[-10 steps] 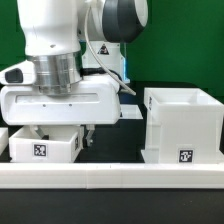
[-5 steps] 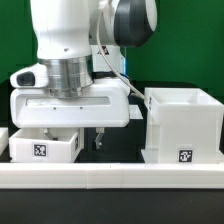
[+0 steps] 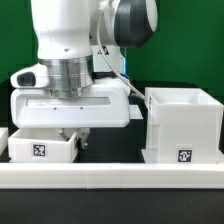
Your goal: Assemble drawer
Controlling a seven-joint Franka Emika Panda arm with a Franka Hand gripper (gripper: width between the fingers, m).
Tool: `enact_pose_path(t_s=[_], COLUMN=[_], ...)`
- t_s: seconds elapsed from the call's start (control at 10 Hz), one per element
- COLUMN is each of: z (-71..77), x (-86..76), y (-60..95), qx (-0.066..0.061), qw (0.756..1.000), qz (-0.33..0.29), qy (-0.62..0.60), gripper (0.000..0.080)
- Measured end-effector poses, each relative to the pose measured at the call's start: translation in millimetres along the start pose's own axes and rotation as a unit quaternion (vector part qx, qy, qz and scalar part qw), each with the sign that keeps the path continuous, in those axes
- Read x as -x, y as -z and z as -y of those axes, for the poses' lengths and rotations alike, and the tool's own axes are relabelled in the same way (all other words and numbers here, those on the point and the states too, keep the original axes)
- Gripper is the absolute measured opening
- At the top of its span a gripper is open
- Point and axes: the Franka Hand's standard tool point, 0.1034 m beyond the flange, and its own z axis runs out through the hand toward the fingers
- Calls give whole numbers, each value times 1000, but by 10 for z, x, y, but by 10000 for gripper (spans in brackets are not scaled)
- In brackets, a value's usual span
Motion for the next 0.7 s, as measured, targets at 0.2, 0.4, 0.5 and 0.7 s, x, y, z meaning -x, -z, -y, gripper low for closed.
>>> enact_pose_path(t_s=[0.2, 0.4, 0.5, 0.7], z=[0, -1, 0, 9], x=[-5, -5, -5, -6], y=[3, 4, 4, 124], qx=[0, 0, 0, -2], qw=[1000, 1000, 1000, 999], qz=[-1, -1, -1, 6], qy=[0, 0, 0, 45], gripper=[42, 42, 42, 42])
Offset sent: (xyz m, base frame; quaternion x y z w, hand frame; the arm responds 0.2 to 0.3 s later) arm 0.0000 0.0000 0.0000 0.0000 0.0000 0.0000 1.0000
